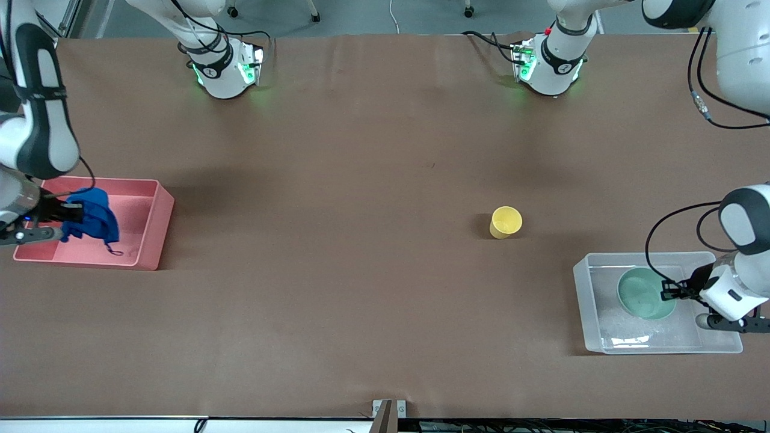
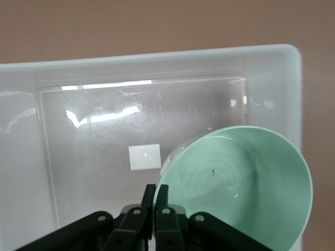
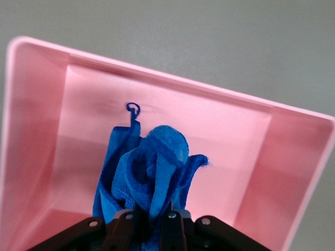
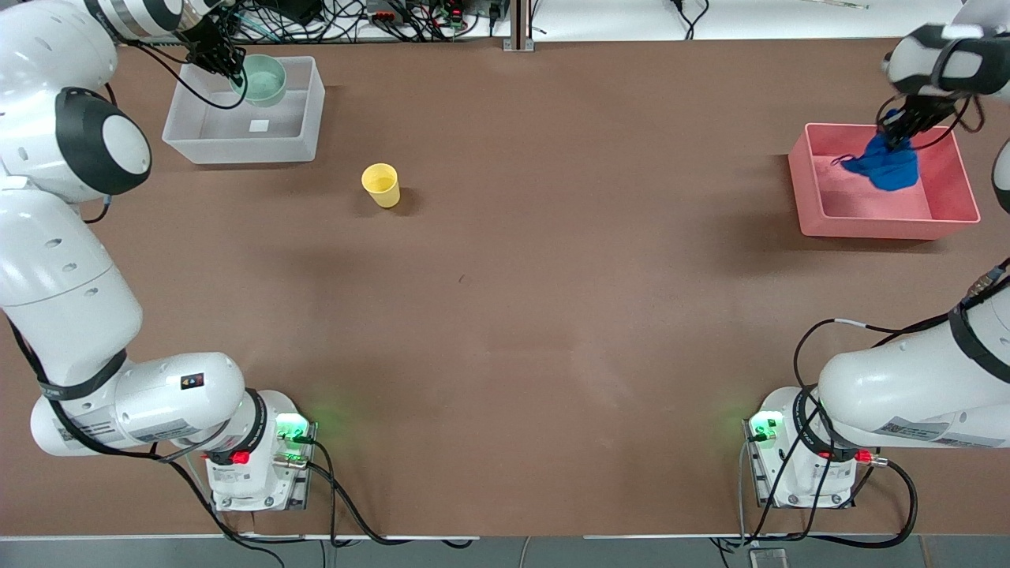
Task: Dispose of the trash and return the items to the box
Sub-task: 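Release the cloth in the bin while the left gripper releases the bowl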
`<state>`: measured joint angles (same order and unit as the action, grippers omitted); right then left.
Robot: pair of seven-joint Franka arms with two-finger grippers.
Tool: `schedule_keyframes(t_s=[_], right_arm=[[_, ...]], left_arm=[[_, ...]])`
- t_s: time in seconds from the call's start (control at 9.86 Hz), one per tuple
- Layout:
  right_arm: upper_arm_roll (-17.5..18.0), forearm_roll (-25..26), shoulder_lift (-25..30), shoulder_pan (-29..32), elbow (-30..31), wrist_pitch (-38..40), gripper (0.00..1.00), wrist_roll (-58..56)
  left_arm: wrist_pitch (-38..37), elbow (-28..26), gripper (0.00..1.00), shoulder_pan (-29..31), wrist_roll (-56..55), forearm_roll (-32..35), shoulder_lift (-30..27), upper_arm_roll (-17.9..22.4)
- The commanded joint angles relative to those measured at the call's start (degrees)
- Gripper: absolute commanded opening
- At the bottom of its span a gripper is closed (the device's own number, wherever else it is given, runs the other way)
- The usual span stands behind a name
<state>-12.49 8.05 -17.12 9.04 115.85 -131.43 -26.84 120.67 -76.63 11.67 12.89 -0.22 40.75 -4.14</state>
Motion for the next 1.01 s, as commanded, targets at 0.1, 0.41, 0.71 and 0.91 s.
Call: schedule_keyframes(t_s=[0.1,0.41,0.71,0.91], right_arm=[[-0.25,-0.05,-3.96,0.19,5.34,-12.66,0.58,0.3],[-0.25,-4.34,-1.79,-0.86,3.44,-6.6,1.0,1.35],[-0.08,-9.44,7.51,-1.56,-3.85,14.11,1.0,6.93],[0.62,-9.54,11.57,-3.5,-11.66,26.96,1.0,16.69]], left_arm=[[3.43,1.57,0.01,-0.25,-0.67,0.83,5.91,0.36],[5.97,1.22,0.02,-0.25,-1.29,0.92,7.94,0.36],[7.29,-1.14,0.07,-0.6,-3.58,1.1,7.6,0.36],[7.3,-3.78,0.07,-0.25,-3.49,1.1,7.24,0.28]])
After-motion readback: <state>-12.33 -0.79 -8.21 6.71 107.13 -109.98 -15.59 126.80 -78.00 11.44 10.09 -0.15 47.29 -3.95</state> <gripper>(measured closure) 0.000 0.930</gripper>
